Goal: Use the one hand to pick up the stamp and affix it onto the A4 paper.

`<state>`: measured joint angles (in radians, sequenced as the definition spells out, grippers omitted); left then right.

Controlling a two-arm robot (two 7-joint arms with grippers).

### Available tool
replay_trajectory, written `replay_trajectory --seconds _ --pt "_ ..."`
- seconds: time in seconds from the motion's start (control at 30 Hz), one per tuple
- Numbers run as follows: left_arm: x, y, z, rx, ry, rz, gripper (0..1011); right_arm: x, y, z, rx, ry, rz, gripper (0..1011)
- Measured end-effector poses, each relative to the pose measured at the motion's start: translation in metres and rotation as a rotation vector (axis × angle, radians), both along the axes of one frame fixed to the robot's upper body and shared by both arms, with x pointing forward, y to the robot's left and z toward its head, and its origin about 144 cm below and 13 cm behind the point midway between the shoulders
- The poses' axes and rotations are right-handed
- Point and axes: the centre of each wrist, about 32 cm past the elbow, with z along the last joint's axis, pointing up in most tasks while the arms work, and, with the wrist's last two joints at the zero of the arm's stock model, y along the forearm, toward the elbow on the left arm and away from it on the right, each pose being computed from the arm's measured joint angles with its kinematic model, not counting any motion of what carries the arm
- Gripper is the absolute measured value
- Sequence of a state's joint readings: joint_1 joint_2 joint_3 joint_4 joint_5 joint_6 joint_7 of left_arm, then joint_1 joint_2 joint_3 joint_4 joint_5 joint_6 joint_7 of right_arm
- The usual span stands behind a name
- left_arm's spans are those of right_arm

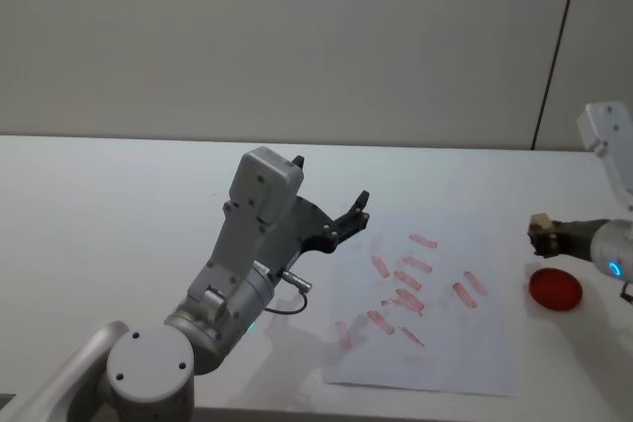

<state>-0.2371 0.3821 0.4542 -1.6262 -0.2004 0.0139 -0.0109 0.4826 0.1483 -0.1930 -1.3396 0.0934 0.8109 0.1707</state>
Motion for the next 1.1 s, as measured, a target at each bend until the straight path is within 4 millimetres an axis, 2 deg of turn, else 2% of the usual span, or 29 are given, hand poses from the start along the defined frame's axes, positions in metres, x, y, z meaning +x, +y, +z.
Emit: replay_trajectory --seconds 0.57,1.1 --pt "0.000 0.000 0.000 0.000 0.000 0.000 1002 0.036 0.016 0.010 0.009 0.114 0.073 217" --pt "0.000 0.000 0.000 0.000 0.000 0.000 1002 0.050 0.034 0.010 0.007 0.165 0.131 217"
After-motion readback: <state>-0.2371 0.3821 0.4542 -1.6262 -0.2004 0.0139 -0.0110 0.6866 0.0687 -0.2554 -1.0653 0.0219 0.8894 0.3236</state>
